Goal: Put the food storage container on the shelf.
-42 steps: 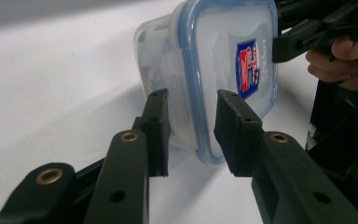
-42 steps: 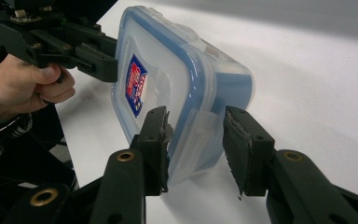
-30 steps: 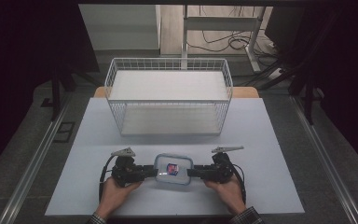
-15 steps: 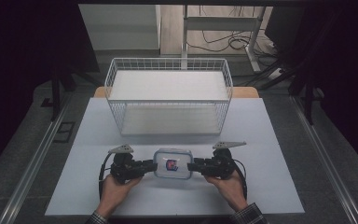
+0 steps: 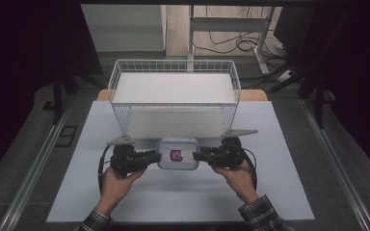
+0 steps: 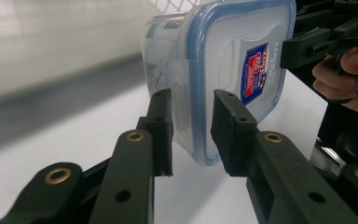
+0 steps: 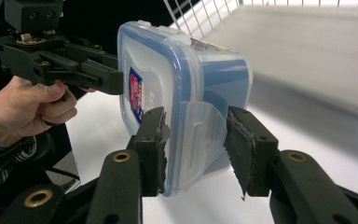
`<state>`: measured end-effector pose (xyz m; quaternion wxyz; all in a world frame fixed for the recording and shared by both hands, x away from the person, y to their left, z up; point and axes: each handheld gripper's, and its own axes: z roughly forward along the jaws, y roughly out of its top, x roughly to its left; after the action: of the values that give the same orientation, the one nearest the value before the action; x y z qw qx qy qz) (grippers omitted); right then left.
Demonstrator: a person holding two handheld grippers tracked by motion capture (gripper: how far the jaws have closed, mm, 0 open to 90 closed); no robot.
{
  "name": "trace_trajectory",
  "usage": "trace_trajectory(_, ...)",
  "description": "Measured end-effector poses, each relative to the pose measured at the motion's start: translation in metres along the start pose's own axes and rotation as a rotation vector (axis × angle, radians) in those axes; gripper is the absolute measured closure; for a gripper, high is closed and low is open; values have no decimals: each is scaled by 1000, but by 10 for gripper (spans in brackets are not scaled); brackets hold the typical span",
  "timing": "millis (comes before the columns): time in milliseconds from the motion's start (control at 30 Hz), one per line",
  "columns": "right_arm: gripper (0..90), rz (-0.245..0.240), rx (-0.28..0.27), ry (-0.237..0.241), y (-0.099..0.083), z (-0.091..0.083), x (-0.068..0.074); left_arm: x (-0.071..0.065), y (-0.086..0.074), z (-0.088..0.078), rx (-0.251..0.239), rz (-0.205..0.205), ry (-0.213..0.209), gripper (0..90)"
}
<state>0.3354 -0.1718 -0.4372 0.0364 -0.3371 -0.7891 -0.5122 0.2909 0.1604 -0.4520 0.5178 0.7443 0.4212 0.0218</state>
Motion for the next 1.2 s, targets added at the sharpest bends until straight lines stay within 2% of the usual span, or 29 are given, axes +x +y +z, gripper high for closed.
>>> trace_trajectory(67, 580, -3, -3, 1, 5, -1, 0, 0, 5, -2, -3, 4, 6, 691)
trace_trajectory(100, 580, -16, -7, 1, 17, -2, 1, -1, 14, -5, -8, 10, 13, 691)
trace_trajectory(167, 580, -23, -13, 2, 27, -3, 2, -1, 22, -9, -16, 11, 22, 691)
trace_trajectory(267, 579, -28, -15, 0, 35, -4, 3, 0, 32, -12, -23, 19, 32, 691)
trace_trajectory(300, 579, -39, -22, 0, 47, -4, 3, 0, 39, -15, -30, 19, 35, 691)
trace_trajectory(433, 577, -58, -34, -7, 68, -7, 6, 0, 52, -20, -40, 25, 41, 691)
trace_trajectory(500, 576, -67, -34, -11, 79, -9, 7, 0, 65, -24, -45, 31, 44, 692)
trace_trajectory(533, 576, -67, -34, -11, 79, -9, 7, 0, 65, -24, -45, 31, 44, 692)
trace_trajectory(567, 574, -79, -43, -20, 92, -11, 8, 0, 74, -26, -51, 33, 46, 692)
trace_trajectory(700, 571, -78, -60, -24, 110, -15, 9, 0, 93, -31, -61, 38, 51, 694)
trace_trajectory(733, 571, -78, -60, -24, 110, -15, 9, 0, 93, -31, -61, 38, 51, 694)
trace_trajectory(800, 570, -78, -76, -23, 123, -17, 9, 0, 107, -36, -69, 45, 55, 695)
trace_trajectory(833, 570, -78, -76, -23, 123, -17, 9, 0, 107, -36, -69, 45, 55, 696)
trace_trajectory(867, 571, -75, -80, -13, 133, -18, 8, 1, 112, -38, -73, 47, 50, 699)
trace_trajectory(933, 571, -77, -82, -6, 138, -19, 8, 2, 120, -42, -87, 43, 38, 702)
trace_trajectory(1033, 570, -74, -103, -1, 155, -20, 6, 5, 138, -46, -91, 49, 44, 703)
trace_trajectory(1067, 570, -74, -105, -1, 158, -20, 5, 5, 138, -46, -91, 49, 44, 703)
trace_trajectory(1100, 570, -73, -111, -2, 163, -20, 5, 7, 148, -47, -88, 54, 50, 703)
trace_trajectory(1200, 569, -74, -118, -7, 170, -19, 2, 10, 155, -47, -85, 55, 57, 704)
